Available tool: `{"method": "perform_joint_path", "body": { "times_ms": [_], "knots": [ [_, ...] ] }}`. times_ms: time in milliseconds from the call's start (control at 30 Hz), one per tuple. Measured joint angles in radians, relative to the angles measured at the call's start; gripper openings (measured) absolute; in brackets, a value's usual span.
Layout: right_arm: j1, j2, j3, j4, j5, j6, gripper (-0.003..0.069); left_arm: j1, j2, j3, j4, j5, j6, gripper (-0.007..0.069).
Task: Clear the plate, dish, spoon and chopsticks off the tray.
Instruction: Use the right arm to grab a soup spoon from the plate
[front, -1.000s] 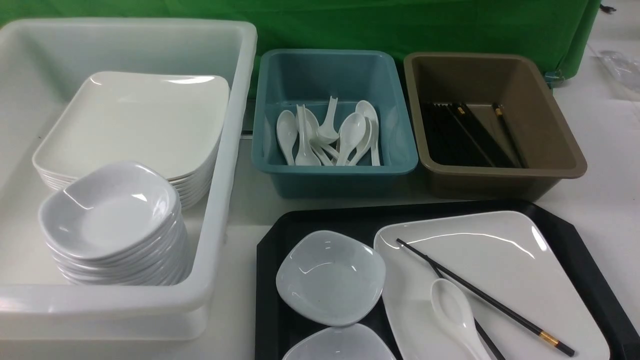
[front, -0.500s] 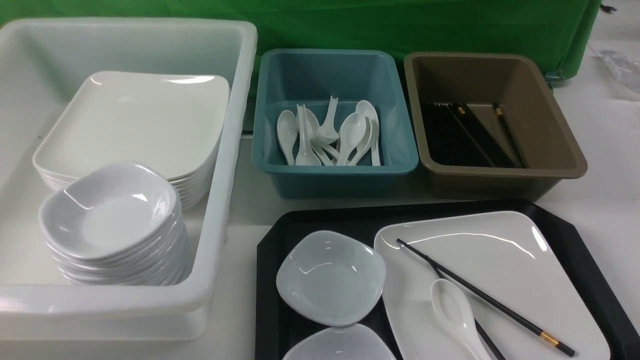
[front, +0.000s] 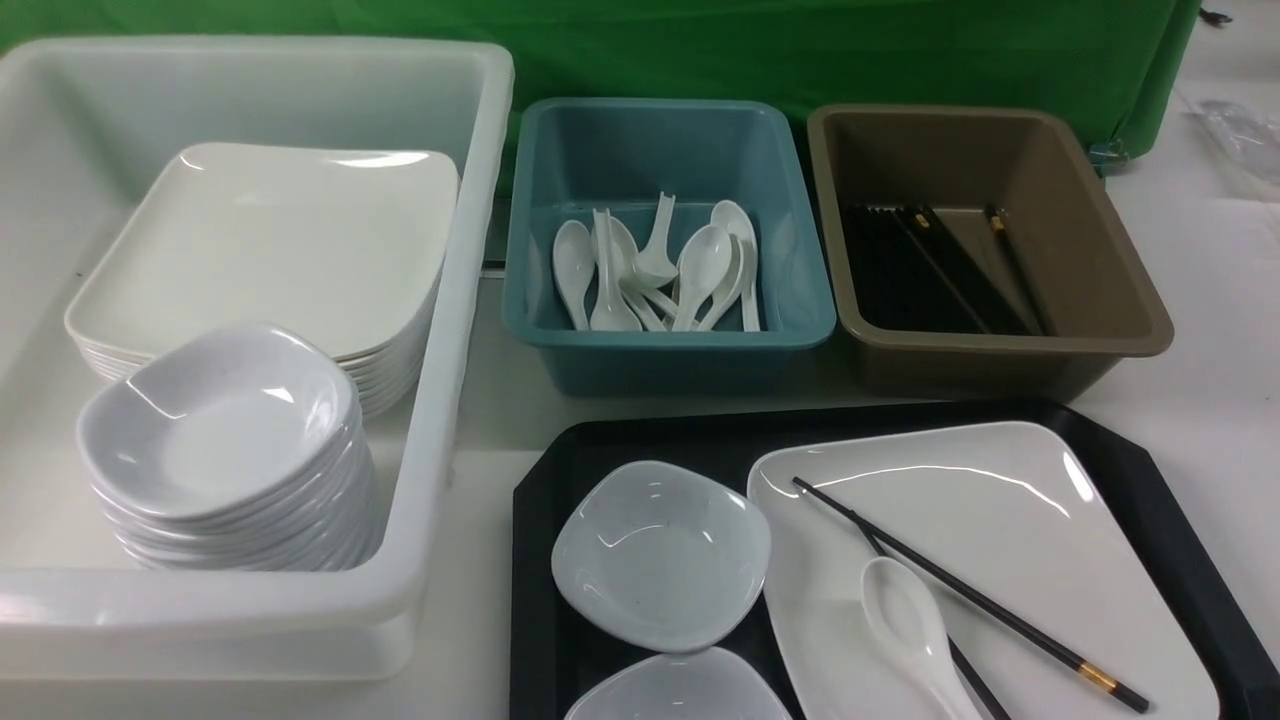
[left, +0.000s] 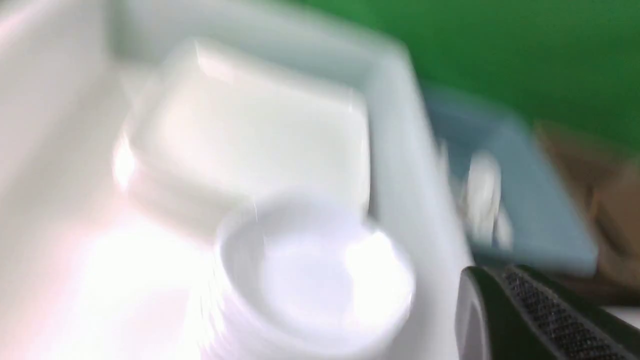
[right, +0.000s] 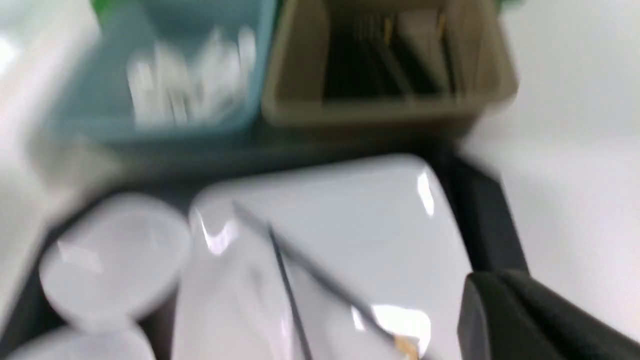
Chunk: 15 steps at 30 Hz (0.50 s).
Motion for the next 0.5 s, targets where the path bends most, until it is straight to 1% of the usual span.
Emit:
{"method": "perform_joint_path", "body": {
  "times_ms": [33,67,133,167,200,233,300,333,400,500],
  "knots": [
    [0.037,0.085,-0.045,-0.001,0.085,-0.018,0.0027,0.000,0.065,-0.018,-0.041,0.053,0.048,0.0017],
    [0.073,0.138,-0.068,-0.001,0.129,-0.029,0.0028,0.000,0.102,-0.024,-0.064,0.097,0.093,0.0017],
    [0.147,0.268,-0.105,-0.001,0.201,-0.064,0.0034,0.000,0.185,-0.027,-0.109,0.169,0.174,0.0017],
    [0.183,0.310,-0.110,-0.001,0.211,-0.073,0.0039,0.000,0.208,-0.027,-0.117,0.199,0.199,0.0017],
    [0.183,0.321,-0.111,-0.001,0.213,-0.074,0.0039,0.000,0.213,-0.027,-0.118,0.199,0.199,0.0017],
    [0.239,0.402,-0.115,0.000,0.217,-0.093,0.0051,0.000,0.240,-0.027,-0.121,0.226,0.220,0.0015],
    [0.297,0.492,-0.116,0.003,0.220,-0.099,0.0074,0.000,0.246,-0.027,-0.126,0.233,0.233,0.0006],
    [0.325,0.555,-0.117,0.007,0.215,-0.102,0.0101,0.000,0.246,-0.027,-0.127,0.235,0.235,0.0005],
    [0.337,0.605,-0.118,0.009,0.208,-0.102,0.0120,0.000,0.245,-0.027,-0.128,0.239,0.235,0.0003],
    [0.342,0.729,-0.119,0.009,0.163,-0.115,0.0207,0.000,0.243,-0.027,-0.133,0.262,0.236,0.0001]
  ]
}}
